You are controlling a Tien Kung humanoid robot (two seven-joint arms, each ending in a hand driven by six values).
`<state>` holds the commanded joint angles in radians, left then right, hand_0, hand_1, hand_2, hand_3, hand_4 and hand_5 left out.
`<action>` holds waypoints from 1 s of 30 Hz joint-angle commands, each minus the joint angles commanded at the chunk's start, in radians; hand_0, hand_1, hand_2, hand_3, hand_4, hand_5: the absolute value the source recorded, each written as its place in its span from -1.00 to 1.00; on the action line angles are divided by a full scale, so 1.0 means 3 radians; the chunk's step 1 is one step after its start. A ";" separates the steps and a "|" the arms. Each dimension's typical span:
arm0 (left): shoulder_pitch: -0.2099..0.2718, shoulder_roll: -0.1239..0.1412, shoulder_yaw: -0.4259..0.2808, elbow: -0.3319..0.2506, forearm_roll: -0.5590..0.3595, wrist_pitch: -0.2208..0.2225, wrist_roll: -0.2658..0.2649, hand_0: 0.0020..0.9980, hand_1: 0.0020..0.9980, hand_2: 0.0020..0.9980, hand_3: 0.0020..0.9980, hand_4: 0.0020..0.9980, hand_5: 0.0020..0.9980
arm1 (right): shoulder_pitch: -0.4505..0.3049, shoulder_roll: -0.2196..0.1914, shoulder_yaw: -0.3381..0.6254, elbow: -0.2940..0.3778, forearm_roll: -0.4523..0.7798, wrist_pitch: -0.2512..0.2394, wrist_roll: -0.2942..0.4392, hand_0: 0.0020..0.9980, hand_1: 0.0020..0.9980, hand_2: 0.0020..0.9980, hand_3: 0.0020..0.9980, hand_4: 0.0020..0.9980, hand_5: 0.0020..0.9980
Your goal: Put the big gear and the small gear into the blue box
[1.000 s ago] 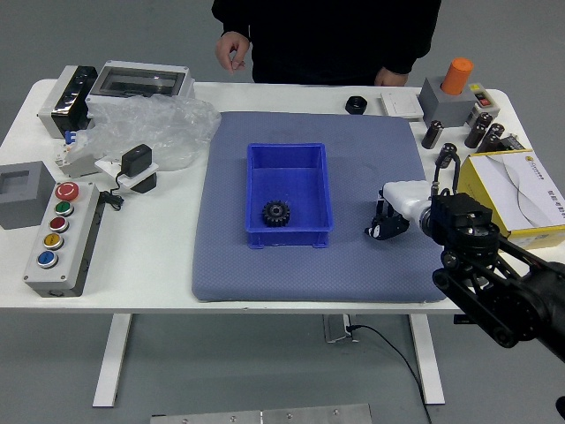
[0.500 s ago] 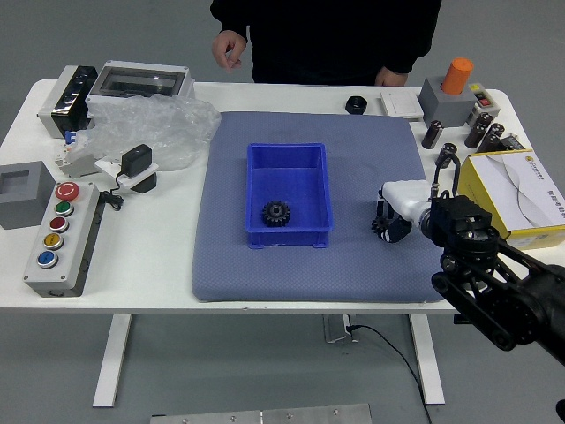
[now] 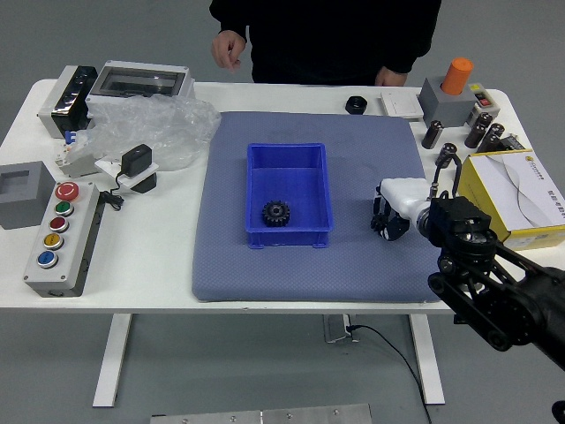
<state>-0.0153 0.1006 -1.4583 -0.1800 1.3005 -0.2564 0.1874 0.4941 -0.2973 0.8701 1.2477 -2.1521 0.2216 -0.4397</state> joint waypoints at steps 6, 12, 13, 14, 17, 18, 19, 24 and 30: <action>0.0005 0.0001 0.0001 0.0000 -0.0005 0.0001 -0.0001 0.70 0.65 0.66 0.73 0.49 -0.39 | -0.0003 0.0004 0.0007 -0.0014 0.0031 -0.0029 -0.0003 0.15 -0.07 -0.07 0.04 0.68 -1.00; 0.0009 0.0005 0.0000 0.0000 -0.0005 -0.0001 -0.0002 0.70 0.65 0.66 0.72 0.49 -0.39 | 0.0025 -0.0010 -0.0013 -0.0034 0.0113 -0.0015 -0.0015 0.14 -0.06 -0.06 0.07 0.72 -0.95; 0.0009 0.0005 0.0001 0.0000 -0.0006 -0.0001 -0.0003 0.70 0.65 0.66 0.72 0.49 -0.39 | 0.0029 -0.0012 -0.0013 -0.0033 0.0124 -0.0015 -0.0017 0.14 -0.05 -0.06 0.09 0.77 -0.91; 0.0009 0.0004 0.0001 0.0000 -0.0008 -0.0001 -0.0003 0.70 0.65 0.66 0.72 0.49 -0.39 | 0.0033 -0.0015 -0.0010 -0.0030 0.0134 -0.0015 -0.0018 0.14 -0.05 -0.06 0.09 0.77 -0.91; 0.0009 0.0004 0.0003 0.0000 -0.0013 0.0000 -0.0002 0.70 0.65 0.66 0.72 0.49 -0.39 | 0.0050 -0.0023 0.0014 -0.0012 0.0149 -0.0020 -0.0022 0.14 -0.05 -0.06 0.09 0.77 -0.91; 0.0009 0.0004 0.0003 0.0000 -0.0013 0.0000 -0.0002 0.70 0.65 0.66 0.72 0.49 -0.39 | 0.0055 -0.0025 0.0019 -0.0007 0.0151 -0.0020 -0.0023 0.14 -0.05 -0.06 0.09 0.77 -0.91; 0.0009 0.0004 0.0004 0.0000 -0.0014 0.0000 -0.0002 0.70 0.65 0.66 0.72 0.49 -0.39 | 0.0059 -0.0028 0.0025 -0.0001 0.0153 -0.0019 -0.0025 0.13 -0.07 -0.07 0.09 0.79 -0.87; 0.0007 0.0005 0.0001 0.0000 -0.0014 0.0001 -0.0004 0.70 0.65 0.66 0.72 0.49 -0.39 | 0.0078 -0.0041 0.0059 0.0036 0.0160 -0.0022 -0.0032 0.13 -0.07 -0.07 0.09 0.79 -0.87; 0.0000 0.0005 0.0000 0.0000 -0.0013 0.0001 -0.0007 0.70 0.65 0.66 0.72 0.49 -0.39 | 0.0090 -0.0062 0.0110 0.0138 0.0167 0.0026 -0.0071 0.12 -0.08 -0.08 0.08 0.79 -0.87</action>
<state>-0.0152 0.1021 -1.4584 -0.1800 1.2966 -0.2561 0.1852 0.5210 -0.3159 0.9031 1.2891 -2.1021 0.2293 -0.4611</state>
